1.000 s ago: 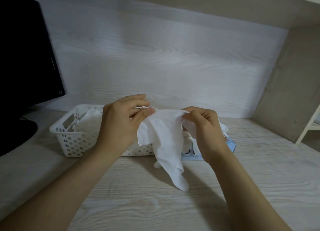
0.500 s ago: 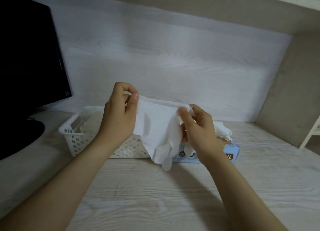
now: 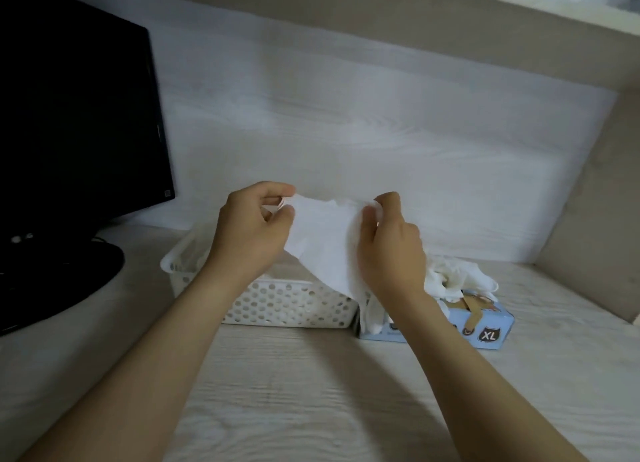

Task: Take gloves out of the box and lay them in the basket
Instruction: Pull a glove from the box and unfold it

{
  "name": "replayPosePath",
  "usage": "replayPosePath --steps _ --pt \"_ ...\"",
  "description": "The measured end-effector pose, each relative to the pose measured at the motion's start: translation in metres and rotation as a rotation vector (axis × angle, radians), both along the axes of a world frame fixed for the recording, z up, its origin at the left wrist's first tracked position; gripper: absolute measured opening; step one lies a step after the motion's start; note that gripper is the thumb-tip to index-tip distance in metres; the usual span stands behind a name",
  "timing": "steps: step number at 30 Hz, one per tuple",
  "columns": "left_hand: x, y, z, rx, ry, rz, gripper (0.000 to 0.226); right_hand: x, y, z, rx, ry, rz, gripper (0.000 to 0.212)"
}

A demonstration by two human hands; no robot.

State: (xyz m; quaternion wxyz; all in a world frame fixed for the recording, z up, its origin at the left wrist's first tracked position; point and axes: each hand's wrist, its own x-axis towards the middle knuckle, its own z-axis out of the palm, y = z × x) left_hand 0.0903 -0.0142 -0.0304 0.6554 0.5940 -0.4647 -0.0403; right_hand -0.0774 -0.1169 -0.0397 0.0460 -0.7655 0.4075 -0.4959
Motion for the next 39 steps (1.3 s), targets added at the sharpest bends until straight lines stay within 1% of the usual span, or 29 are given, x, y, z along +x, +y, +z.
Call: replayPosePath --steps 2,4,6,7,10,12,14,16,18,19,21,22,23,24,25,26,27,28,29,30,31,33,35,37,39 --pt "0.003 0.004 0.001 0.049 -0.121 0.112 0.042 0.008 -0.003 0.006 -0.085 0.128 -0.017 0.015" --pt "0.007 0.006 0.0 0.102 -0.213 0.167 0.051 0.018 -0.006 0.014 -0.139 0.253 -0.015 0.018" --pt "0.011 0.007 -0.004 0.152 -0.287 0.208 0.057 0.027 -0.009 0.022 -0.158 0.368 0.018 0.019" --pt "0.015 0.008 -0.005 0.18 -0.294 0.233 0.059 0.032 -0.01 0.027 -0.148 0.42 0.043 0.02" --pt "0.022 0.011 -0.005 0.252 -0.256 0.322 0.057 0.047 -0.016 0.037 -0.031 0.508 0.103 0.027" --pt "0.026 0.012 -0.005 0.304 -0.252 0.371 0.05 0.057 -0.021 0.04 0.052 0.536 0.104 0.03" --pt "0.03 0.013 -0.006 0.355 -0.254 0.399 0.041 0.067 -0.024 0.037 0.091 0.57 0.103 0.031" --pt "0.033 0.014 -0.005 0.457 -0.275 0.44 0.034 0.075 -0.026 0.031 0.114 0.597 0.108 0.033" --pt "0.033 0.016 -0.004 0.571 -0.303 0.47 0.03 0.079 -0.027 0.026 0.1 0.627 0.101 0.036" --pt "0.033 0.017 -0.004 0.607 -0.314 0.477 0.029 0.079 -0.027 0.025 0.061 0.644 0.1 0.038" --pt "0.032 0.016 -0.005 0.662 -0.355 0.51 0.034 0.079 -0.027 0.027 -0.045 0.649 0.135 0.04" --pt "0.032 0.015 -0.004 0.684 -0.402 0.543 0.036 0.079 -0.026 0.03 -0.072 0.643 0.187 0.041" --pt "0.032 0.015 -0.003 0.692 -0.458 0.585 0.038 0.077 -0.025 0.034 -0.049 0.65 0.263 0.043" --pt "0.033 0.013 -0.003 0.671 -0.505 0.6 0.04 0.074 -0.023 0.039 0.026 0.679 0.347 0.049" --pt "0.033 0.012 -0.002 0.631 -0.528 0.579 0.041 0.071 -0.018 0.044 0.151 0.737 0.415 0.059" --pt "0.033 0.01 -0.002 0.594 -0.523 0.513 0.043 0.068 -0.015 0.048 0.29 0.807 0.449 0.072" --pt "0.032 0.01 -0.003 0.584 -0.492 0.439 0.042 0.065 -0.01 0.051 0.401 0.895 0.445 0.085" --pt "0.031 0.011 -0.003 0.609 -0.457 0.391 0.038 0.064 -0.007 0.051 0.455 0.982 0.417 0.093" --pt "0.029 0.012 -0.004 0.661 -0.433 0.379 0.029 0.063 -0.005 0.049 0.461 1.059 0.386 0.096" --pt "0.028 0.013 -0.004 0.727 -0.423 0.389 0.019 0.063 -0.003 0.046 0.445 1.111 0.366 0.095" --pt "0.027 0.015 -0.003 0.786 -0.411 0.397 0.015 0.063 -0.002 0.042 0.426 1.139 0.364 0.091" --pt "0.027 0.017 -0.002 0.832 -0.393 0.396 0.013 0.065 -0.001 0.035 0.404 1.144 0.385 0.083" --pt "0.027 0.018 -0.001 0.836 -0.392 0.392 0.008 0.065 0.0 0.032 0.406 1.138 0.399 0.078" --pt "0.026 0.017 0.0 0.84 -0.399 0.39 0.01 0.064 0.0 0.032 0.409 1.133 0.406 0.075" --pt "0.024 0.016 0.001 0.804 -0.421 0.433 0.012 0.064 -0.001 0.03 0.408 1.128 0.415 0.073"
